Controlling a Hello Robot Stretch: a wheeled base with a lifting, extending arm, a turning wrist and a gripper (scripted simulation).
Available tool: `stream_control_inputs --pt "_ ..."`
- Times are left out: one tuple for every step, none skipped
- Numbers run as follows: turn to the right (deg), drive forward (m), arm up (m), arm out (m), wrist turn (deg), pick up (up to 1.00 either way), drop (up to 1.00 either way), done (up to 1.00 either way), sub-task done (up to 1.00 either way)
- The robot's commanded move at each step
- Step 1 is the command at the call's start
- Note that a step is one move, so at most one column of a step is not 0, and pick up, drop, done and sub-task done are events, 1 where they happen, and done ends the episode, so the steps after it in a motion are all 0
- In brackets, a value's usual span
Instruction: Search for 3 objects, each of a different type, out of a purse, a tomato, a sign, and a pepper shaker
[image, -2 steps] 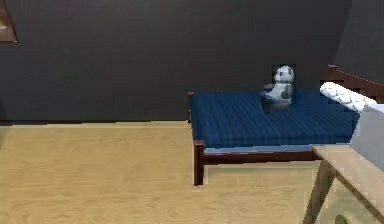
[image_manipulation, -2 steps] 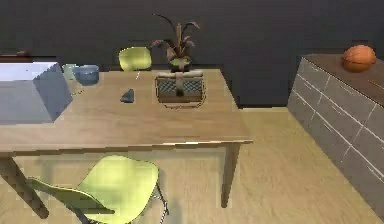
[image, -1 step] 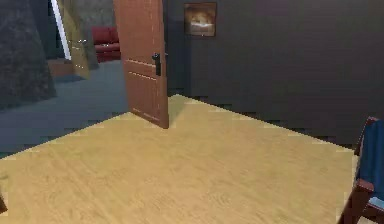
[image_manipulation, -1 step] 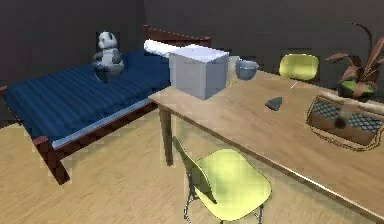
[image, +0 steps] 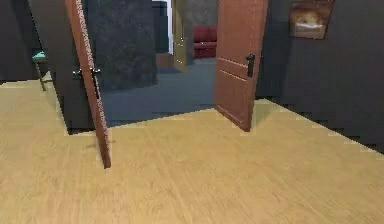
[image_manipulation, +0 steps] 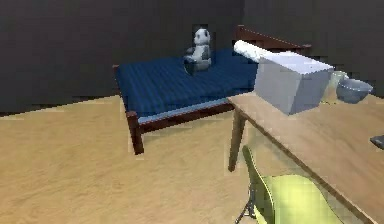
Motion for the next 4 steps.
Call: stream_control_inputs --pt "0.0 1.00 0.00 0.00 0.0 0.00 0.00 0.00 0.00" --pt "0.0 0.95 0.00 0.00 0.0 0.00 0.00 0.00 0.00" --pt "-9.0 0.00 0.00 0.00 0.0 0.00 0.00 0.00 0.00" --pt "-3.0 0.00 0.00 0.00 0.0 0.00 0.00 0.00 0.00"
